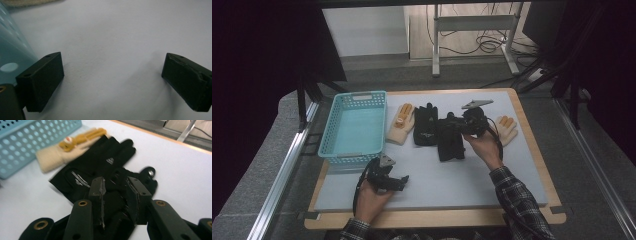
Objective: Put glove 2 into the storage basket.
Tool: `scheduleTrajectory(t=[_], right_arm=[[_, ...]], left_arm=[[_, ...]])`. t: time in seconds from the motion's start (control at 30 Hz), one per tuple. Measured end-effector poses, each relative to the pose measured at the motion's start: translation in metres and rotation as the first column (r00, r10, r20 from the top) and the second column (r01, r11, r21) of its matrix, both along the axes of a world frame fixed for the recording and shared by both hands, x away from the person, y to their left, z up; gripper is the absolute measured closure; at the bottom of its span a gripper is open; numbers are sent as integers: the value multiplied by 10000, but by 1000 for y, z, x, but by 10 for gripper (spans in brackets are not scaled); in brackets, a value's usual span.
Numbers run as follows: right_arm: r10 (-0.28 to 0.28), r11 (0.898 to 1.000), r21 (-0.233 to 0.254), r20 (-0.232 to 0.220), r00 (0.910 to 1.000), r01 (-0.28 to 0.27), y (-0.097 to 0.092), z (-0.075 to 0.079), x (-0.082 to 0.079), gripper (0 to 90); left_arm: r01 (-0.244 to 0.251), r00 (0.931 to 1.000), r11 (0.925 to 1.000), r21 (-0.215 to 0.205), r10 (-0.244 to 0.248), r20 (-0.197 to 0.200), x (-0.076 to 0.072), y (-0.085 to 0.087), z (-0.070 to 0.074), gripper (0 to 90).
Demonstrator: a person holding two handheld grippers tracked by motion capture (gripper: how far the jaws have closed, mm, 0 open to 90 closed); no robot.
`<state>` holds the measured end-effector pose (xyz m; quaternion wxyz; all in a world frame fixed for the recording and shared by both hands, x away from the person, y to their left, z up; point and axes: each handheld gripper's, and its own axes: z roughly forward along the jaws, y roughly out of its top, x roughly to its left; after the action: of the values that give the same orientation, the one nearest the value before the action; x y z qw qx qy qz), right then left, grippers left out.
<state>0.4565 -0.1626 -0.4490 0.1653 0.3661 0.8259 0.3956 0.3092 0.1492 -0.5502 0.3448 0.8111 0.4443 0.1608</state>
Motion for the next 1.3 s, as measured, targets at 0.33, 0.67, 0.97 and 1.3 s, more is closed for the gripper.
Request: scheduleTrajectory(t=[0.33, 0.67, 0.97, 1.3], right_arm=[[536, 9972, -503, -410, 9977, -556, -3, -38, 14, 515], [868, 9919, -865, -694, 9938, -926, 7, -74, 31, 560], [577, 9926, -1008, -999, 9933, -678, 11, -69, 29, 836], [450, 9990, -23, -847, 9954, -453, 3, -39, 4, 840]], left_arm=[[-3, 10000, 10000, 1, 3, 3, 0, 0, 0, 43], [-9, 10000, 10000, -9, 9, 6, 0, 0, 0, 43], [-8, 10000, 10000, -7, 8, 0, 0, 0, 0, 43], [-9, 10000, 10000, -2, 9, -5, 0, 0, 0, 43]])
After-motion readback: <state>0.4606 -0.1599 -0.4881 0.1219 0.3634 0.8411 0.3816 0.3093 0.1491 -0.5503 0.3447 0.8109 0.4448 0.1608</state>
